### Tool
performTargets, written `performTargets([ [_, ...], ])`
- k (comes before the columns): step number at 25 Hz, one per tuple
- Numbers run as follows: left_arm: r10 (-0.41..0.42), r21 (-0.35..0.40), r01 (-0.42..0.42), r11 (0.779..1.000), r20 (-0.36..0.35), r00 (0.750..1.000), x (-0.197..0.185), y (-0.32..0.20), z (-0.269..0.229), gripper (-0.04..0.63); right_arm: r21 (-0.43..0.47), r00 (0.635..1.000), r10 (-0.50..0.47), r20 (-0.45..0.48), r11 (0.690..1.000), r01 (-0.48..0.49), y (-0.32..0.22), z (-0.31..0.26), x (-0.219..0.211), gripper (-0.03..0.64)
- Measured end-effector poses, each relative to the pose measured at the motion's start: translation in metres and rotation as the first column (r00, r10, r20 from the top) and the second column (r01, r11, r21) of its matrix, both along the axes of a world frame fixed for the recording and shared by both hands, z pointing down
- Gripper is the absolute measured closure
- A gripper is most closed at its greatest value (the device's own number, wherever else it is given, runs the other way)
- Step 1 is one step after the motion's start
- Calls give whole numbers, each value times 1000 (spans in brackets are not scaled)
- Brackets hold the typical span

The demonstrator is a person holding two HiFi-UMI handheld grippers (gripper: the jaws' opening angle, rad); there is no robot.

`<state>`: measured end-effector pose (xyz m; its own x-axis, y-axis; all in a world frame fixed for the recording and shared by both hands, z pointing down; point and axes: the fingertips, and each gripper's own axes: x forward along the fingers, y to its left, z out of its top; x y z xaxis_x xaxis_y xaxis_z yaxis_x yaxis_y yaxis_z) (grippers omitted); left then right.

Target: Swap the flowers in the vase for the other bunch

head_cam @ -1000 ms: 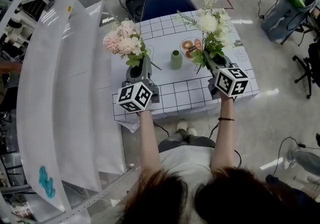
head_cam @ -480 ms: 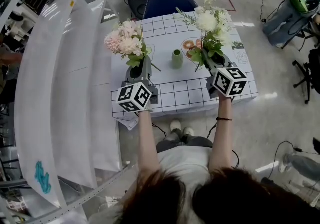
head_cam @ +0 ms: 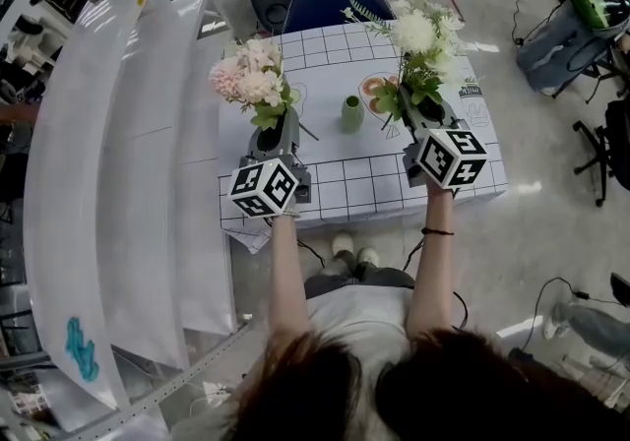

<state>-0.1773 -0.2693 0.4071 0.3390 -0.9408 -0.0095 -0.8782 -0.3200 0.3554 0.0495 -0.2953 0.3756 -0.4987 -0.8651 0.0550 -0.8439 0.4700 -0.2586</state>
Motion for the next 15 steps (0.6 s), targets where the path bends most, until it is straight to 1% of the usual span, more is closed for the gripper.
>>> performTargets([
  [5, 17, -11, -17, 1000, -16, 1000, -2, -2, 2, 520, 11, 999, -1, -39, 1000, 1, -1, -5, -12, 561],
  [15, 69, -32, -70, 997, -37, 997, 0, -11, 12, 520, 33, 998, 7, -55, 999, -5, -6, -12, -28, 561],
])
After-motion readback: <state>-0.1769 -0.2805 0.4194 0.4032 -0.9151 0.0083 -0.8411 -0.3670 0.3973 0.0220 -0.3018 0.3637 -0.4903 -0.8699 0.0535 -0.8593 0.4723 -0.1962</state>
